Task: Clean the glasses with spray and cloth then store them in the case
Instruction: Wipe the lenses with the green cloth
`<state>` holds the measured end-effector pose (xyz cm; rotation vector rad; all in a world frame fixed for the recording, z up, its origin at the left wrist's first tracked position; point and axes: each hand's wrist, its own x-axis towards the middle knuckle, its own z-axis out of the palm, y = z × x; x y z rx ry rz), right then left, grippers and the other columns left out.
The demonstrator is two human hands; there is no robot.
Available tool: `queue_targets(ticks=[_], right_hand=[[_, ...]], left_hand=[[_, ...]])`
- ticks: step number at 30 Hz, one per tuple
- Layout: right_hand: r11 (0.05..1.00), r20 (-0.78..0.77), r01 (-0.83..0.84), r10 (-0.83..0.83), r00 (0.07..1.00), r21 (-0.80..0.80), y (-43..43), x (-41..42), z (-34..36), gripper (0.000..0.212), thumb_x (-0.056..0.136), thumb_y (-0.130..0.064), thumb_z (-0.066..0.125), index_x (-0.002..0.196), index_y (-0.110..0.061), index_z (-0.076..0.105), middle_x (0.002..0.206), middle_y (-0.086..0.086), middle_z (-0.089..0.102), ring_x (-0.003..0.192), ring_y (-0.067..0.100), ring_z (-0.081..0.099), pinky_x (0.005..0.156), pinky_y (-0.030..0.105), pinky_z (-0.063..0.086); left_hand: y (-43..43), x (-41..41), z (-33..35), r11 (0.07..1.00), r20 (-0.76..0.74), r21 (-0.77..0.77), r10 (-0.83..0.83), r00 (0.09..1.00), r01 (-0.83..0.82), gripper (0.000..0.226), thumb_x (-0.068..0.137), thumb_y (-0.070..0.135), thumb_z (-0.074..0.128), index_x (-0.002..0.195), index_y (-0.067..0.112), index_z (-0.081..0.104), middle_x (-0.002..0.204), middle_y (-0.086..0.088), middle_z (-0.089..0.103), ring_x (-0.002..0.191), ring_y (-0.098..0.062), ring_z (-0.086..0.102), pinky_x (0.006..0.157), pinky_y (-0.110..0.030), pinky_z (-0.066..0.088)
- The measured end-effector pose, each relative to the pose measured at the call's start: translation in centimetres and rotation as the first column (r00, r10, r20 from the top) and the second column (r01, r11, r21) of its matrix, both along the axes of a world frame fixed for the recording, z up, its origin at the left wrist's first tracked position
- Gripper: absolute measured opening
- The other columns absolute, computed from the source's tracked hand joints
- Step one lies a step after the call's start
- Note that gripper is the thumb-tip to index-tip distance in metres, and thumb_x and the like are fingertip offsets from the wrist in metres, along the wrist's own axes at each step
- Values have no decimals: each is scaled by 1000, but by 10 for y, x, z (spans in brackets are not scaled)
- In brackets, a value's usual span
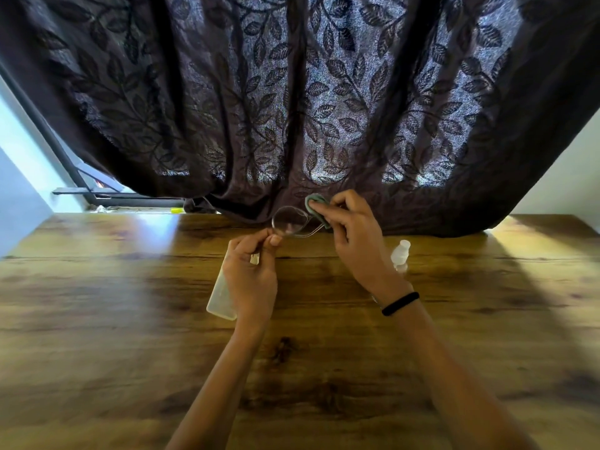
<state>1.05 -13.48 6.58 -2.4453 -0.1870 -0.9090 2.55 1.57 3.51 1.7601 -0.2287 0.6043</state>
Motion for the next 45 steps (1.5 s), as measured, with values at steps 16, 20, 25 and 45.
queue_targets(ticks=[16, 20, 25, 45], right_hand=[[997, -48, 44, -41, 998, 66, -14, 11, -7, 38, 93, -8, 48, 131, -7, 47, 108, 15, 45, 100, 27, 50, 82, 38, 53], [987, 21, 68, -72, 997, 145, -10, 7, -13, 42, 89, -13, 57, 128, -3, 49, 102, 12, 47, 89, 18, 52, 82, 31, 52], [962, 169, 141, -183, 969, 234, 0, 2, -18, 33, 84, -10, 63, 116, -1, 60, 90, 4, 50, 75, 7, 48, 71, 7, 45], [975, 204, 124, -161, 966, 182, -7, 2, -15, 31, 87, -4, 58, 117, -2, 59, 90, 16, 55, 79, 26, 55, 65, 39, 55]], left_hand=[[3, -1, 5, 998, 111, -56, 6, 994, 0, 17, 79, 3, 65, 95, 10, 66, 81, 5, 61, 80, -2, 52, 71, -1, 38], [0, -3, 5, 995, 145, -95, 6, 989, 8, 25, 79, 2, 65, 96, 20, 60, 80, 18, 57, 81, -5, 53, 72, -3, 40], [-2, -4, 5, 993, 166, -119, -2, 986, 22, 24, 79, 4, 65, 93, 24, 61, 80, 26, 54, 78, -9, 55, 69, -3, 40], [-1, -1, 8, 993, 144, -110, -22, 989, 38, 21, 80, 7, 65, 95, 21, 62, 80, 10, 59, 77, -1, 56, 71, -5, 41]])
